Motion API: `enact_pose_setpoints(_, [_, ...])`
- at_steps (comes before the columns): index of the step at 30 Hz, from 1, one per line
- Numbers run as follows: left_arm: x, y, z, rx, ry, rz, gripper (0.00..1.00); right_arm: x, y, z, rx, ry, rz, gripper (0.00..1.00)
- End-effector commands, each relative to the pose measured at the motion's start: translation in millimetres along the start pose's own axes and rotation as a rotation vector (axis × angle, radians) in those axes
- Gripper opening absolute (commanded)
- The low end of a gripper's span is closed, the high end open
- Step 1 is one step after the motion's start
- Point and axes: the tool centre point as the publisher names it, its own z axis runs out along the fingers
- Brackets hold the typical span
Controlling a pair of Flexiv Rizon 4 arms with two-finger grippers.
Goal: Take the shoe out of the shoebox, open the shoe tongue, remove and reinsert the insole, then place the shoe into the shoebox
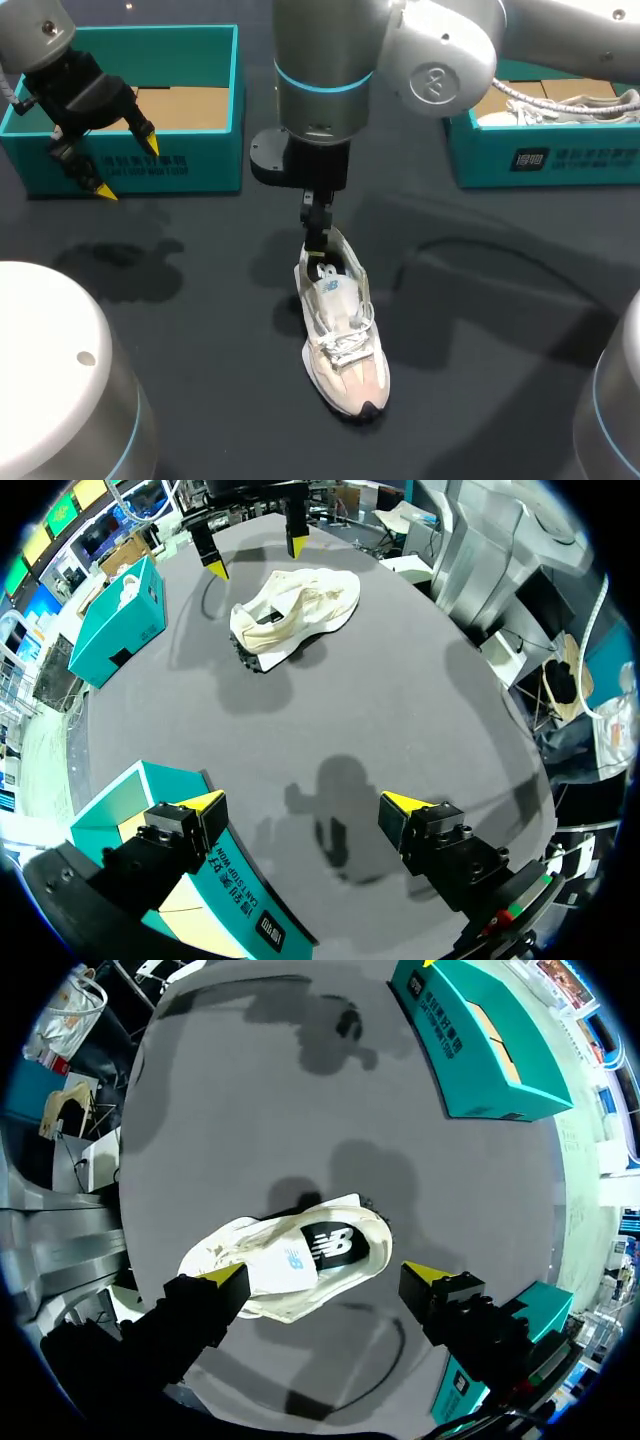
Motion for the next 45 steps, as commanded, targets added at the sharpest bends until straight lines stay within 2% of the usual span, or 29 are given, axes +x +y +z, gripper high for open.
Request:
enact_pose_setpoints(1, [-0.2,0,0,-0.002,0.002,0.0,1.0,-7.2,-2.0,7,0.036,-0.033,0.028,1.0])
enact_pose_setpoints(8, [-0.2,0,0,-0.002,0.002,0.0,1.0,-25.8,4.9,30,0.044,-0.096,-0.083,1.0])
enact_pose_setpoints(21, [-0.2,0,0,-0.002,0.002,0.0,1.0,-51.8,-3.5,60,-0.007,-0.095,-0.226,1.0])
enact_pose_setpoints(28, [-0.2,0,0,-0.002,0.002,0.0,1.0,-57.3,-2.5,76,-0.023,-0.077,-0.236,1.0])
enact_pose_setpoints(45, [-0.2,0,0,-0.002,0.002,0.0,1.0,-68.7,6.5,112,-0.006,-0.034,-0.222,1.0])
